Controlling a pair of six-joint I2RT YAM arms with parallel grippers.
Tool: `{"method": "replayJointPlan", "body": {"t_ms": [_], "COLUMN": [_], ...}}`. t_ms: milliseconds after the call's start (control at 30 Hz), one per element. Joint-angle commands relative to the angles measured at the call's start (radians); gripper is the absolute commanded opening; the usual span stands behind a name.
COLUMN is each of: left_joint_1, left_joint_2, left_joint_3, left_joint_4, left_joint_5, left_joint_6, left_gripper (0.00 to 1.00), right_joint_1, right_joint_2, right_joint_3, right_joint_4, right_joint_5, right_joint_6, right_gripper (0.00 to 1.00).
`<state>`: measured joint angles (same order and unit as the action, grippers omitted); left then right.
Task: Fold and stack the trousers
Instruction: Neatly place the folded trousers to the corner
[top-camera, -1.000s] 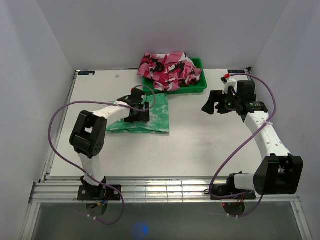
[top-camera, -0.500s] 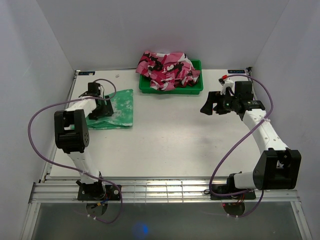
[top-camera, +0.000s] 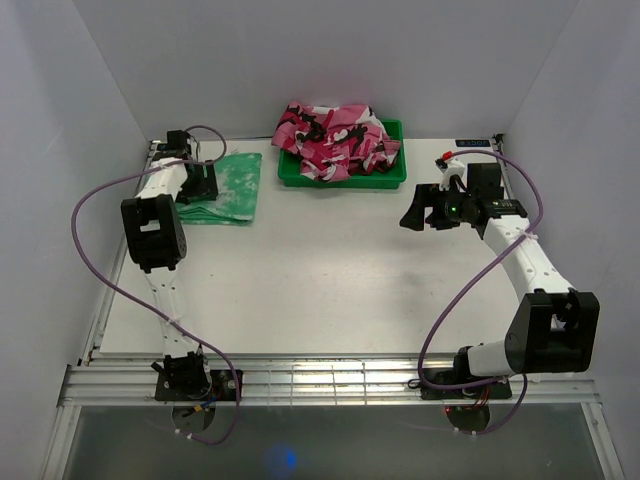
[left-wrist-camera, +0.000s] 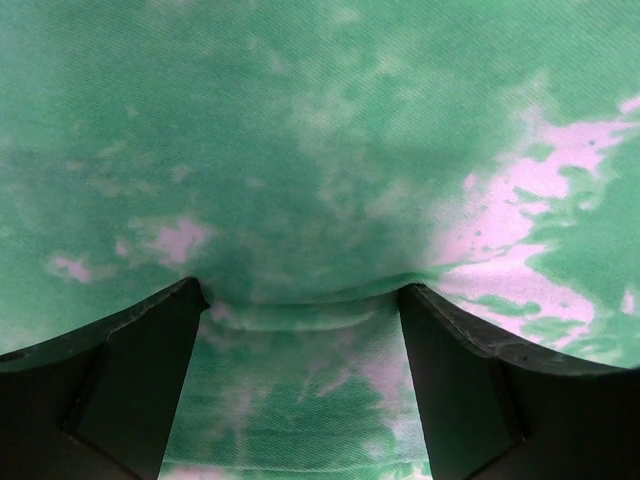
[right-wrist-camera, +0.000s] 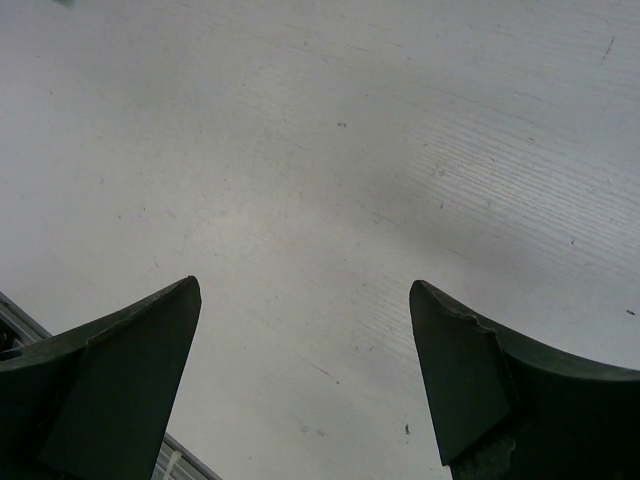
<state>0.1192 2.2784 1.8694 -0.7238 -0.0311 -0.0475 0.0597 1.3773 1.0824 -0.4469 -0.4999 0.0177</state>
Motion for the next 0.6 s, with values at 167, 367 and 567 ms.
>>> {"method": "replayJointPlan", "body": {"t_ms": [167,367,567], "left_joint_1": [0.007,0.007,-0.016], "left_joint_2": [0.253,0.297,0.302], "left_joint_3": [0.252,0.321,0.301], "left_joint_4": [-0.008,0.014,0.058], "left_joint_5": [0.194,0.209,0.278], "left_joint_6": [0.043,0.048,-0.090], "left_gripper": [0.86,0.87,0.86], "right_joint_1": [-0.004,-0.004,-0.006], "right_joint_2": [0.009,0.025,0.037], "right_joint_3": [0.014,0.016,0.019], "right_joint_4": [0.004,0.007,0.014], "right_joint_5": [-0.006,-0.012,-0.009], "right_joint_6": [-0.013,-0.013,-0.013], "right_gripper": [0.90,0.90,0.90]}}
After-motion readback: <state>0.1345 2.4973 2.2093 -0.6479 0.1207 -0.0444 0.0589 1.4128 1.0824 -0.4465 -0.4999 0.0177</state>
